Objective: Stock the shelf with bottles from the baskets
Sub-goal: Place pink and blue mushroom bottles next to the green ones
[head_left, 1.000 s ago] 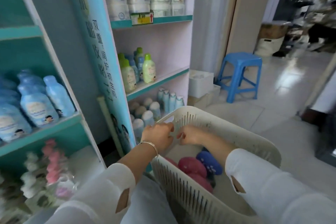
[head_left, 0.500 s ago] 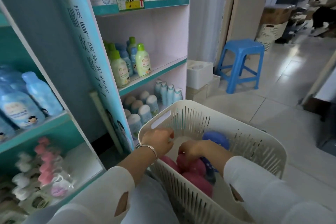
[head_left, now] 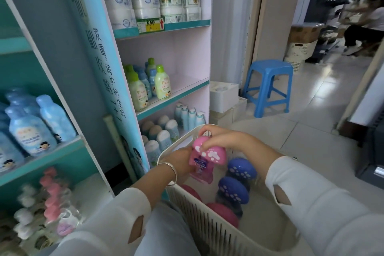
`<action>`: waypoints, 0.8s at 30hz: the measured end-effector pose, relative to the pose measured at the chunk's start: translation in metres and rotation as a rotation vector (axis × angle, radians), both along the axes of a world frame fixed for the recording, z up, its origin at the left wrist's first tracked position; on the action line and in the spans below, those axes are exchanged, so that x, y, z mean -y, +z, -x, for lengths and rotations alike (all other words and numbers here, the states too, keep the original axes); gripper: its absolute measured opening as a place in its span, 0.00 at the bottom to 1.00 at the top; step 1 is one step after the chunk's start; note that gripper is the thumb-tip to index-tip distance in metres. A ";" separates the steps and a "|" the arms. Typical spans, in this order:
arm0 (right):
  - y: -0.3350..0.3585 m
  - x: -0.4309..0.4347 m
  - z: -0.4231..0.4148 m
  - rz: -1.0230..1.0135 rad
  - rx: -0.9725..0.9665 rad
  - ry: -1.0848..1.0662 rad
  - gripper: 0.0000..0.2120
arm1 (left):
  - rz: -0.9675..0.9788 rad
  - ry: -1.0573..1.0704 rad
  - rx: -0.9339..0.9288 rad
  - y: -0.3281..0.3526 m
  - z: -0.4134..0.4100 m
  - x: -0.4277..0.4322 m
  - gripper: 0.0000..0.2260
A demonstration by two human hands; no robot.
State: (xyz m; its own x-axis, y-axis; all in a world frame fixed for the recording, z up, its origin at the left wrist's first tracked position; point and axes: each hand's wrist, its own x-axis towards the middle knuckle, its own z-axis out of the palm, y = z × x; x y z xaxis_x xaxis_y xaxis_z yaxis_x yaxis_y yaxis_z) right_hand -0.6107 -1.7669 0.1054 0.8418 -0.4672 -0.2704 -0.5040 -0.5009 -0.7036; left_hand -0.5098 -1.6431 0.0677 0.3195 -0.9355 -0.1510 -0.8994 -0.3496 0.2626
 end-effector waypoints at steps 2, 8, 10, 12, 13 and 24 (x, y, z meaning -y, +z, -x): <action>0.007 0.000 0.001 -0.164 0.112 -0.073 0.18 | 0.054 0.031 -0.113 0.003 -0.005 -0.001 0.23; 0.019 -0.011 -0.007 -0.436 0.353 -0.163 0.10 | 0.266 0.049 -0.282 0.024 -0.010 -0.010 0.28; 0.025 -0.017 -0.013 -0.461 0.405 -0.185 0.08 | 0.315 0.117 -0.326 0.028 -0.018 -0.016 0.25; 0.032 -0.023 -0.019 -0.516 0.487 -0.237 0.15 | 0.403 0.210 -0.367 0.035 -0.029 -0.024 0.24; 0.034 -0.026 -0.022 -0.536 0.517 -0.259 0.18 | 0.444 0.256 -0.392 0.040 -0.035 -0.030 0.25; 0.076 -0.113 -0.111 -0.299 0.510 0.106 0.16 | 0.901 0.514 -0.493 0.112 -0.111 -0.112 0.21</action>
State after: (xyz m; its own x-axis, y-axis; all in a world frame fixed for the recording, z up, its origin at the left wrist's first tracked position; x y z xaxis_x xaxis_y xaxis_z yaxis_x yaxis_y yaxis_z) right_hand -0.4999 -1.6536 0.1815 0.9376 -0.3400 0.0734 -0.0238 -0.2732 -0.9617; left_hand -0.3991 -1.5309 0.1802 0.7873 -0.5431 0.2921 -0.4343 -0.1521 0.8878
